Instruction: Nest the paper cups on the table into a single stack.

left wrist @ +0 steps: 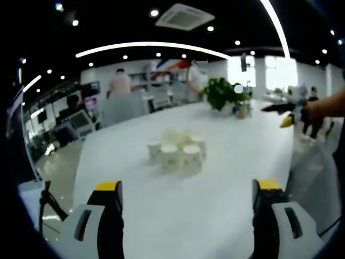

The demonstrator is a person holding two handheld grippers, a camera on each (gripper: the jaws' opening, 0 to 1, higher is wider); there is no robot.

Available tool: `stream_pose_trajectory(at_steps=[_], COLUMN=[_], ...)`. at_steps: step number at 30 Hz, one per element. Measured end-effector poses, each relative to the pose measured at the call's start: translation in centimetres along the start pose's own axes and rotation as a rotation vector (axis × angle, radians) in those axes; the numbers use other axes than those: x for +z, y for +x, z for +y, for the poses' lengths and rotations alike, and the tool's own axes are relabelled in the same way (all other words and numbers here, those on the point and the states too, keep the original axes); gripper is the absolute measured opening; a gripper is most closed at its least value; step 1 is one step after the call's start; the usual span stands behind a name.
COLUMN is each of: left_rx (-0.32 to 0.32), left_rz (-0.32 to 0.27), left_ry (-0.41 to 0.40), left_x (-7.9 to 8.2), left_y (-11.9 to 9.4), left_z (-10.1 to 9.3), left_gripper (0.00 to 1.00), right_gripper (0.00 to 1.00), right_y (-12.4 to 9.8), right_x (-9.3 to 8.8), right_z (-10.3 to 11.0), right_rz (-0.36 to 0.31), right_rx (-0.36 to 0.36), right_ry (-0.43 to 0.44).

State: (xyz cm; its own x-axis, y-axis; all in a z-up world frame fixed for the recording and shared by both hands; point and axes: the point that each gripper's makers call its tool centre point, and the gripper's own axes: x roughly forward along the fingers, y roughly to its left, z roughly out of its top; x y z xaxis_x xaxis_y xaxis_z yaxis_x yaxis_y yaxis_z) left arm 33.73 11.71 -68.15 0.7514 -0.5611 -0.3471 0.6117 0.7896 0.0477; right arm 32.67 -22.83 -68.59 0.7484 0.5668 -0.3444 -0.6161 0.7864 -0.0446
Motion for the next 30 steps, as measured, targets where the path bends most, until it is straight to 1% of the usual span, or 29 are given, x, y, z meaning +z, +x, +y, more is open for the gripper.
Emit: stream_pose_trajectory(at_steps=[1, 2, 4, 6, 8, 11, 12, 13, 14, 16, 19, 21, 26, 28, 29, 30], left_rx=[-0.02, -0.019, -0.013, -0.016, -0.018, -0.013, -0.017, -0.017, -0.004, -0.008, 0.001, -0.006, -0.015, -0.025, -0.023, -0.022], left_rz=[-0.024, -0.018, -0.004, 0.009, 0.016, 0.016, 0.017, 0.026, 0.047, 0.06, 0.051, 0.052, 0.063, 0.087, 0.108, 0.114], left_ry=[-0.033, -0.036, -0.025, -0.035, -0.039, -0.019, -0.018, -0.009, -0.009, -0.038, -0.024, -0.037, -0.032, -0.031, -0.023, -0.018], left_x=[0.5, 0.5, 0.4, 0.6, 0.9, 1.3, 1.3, 1.1, 0.5, -0.2, -0.4, -0.5, -0.9, -1.4, -1.9, -2.0], left_y=[-0.1, -0.3, -0.3, -0.4, -0.7, -1.1, -1.2, -1.3, -1.4, -1.4, -1.5, -1.3, -0.7, -0.6, -0.5, -0.4], left_z=[-0.2, 0.0, 0.2, 0.1, 0.0, 0.3, 0.2, 0.2, 0.5, 0.3, 0.1, -0.1, 0.0, -0.2, -0.1, 0.0], left_gripper=[0.99, 0.99, 0.99, 0.99, 0.99, 0.99, 0.99, 0.99, 0.99, 0.99, 0.99, 0.99, 0.99, 0.99, 0.99, 0.99], right_gripper=[1.0, 1.0, 1.0, 1.0, 1.0, 1.0, 1.0, 1.0, 1.0, 1.0, 1.0, 0.99, 1.0, 1.0, 1.0, 1.0], right_y=[-0.1, -0.1, 0.0, -0.2, -0.5, -0.6, -0.5, -0.4, -0.3, -0.1, 0.1, 0.3, 0.6, 0.9, 0.9, 1.0], right_x=[0.1, 0.1, 0.4, 1.1, 2.1, 2.1, 1.7, 1.5, 1.0, 0.6, 0.6, 0.5, 0.6, 0.4, 0.3, 0.1], right_z=[-0.6, -1.1, -1.3, -0.9, -0.5, 0.1, 0.5, 0.6, 0.8, 0.9, 1.0, 1.1, 1.3, 1.1, 1.0, 1.0], right_rz=[-0.002, 0.002, 0.007, 0.004, -0.024, -0.03, -0.024, -0.019, -0.002, 0.008, -0.005, 0.002, -0.001, 0.006, 0.012, 0.023], right_rx=[-0.017, -0.029, -0.024, -0.022, -0.016, -0.004, 0.008, 0.011, 0.017, 0.02, 0.019, 0.021, 0.036, 0.034, 0.033, 0.035], right_ry=[-0.001, 0.013, 0.021, -0.003, 0.001, 0.023, 0.02, 0.019, 0.019, 0.026, 0.039, 0.036, 0.033, 0.036, 0.037, 0.036])
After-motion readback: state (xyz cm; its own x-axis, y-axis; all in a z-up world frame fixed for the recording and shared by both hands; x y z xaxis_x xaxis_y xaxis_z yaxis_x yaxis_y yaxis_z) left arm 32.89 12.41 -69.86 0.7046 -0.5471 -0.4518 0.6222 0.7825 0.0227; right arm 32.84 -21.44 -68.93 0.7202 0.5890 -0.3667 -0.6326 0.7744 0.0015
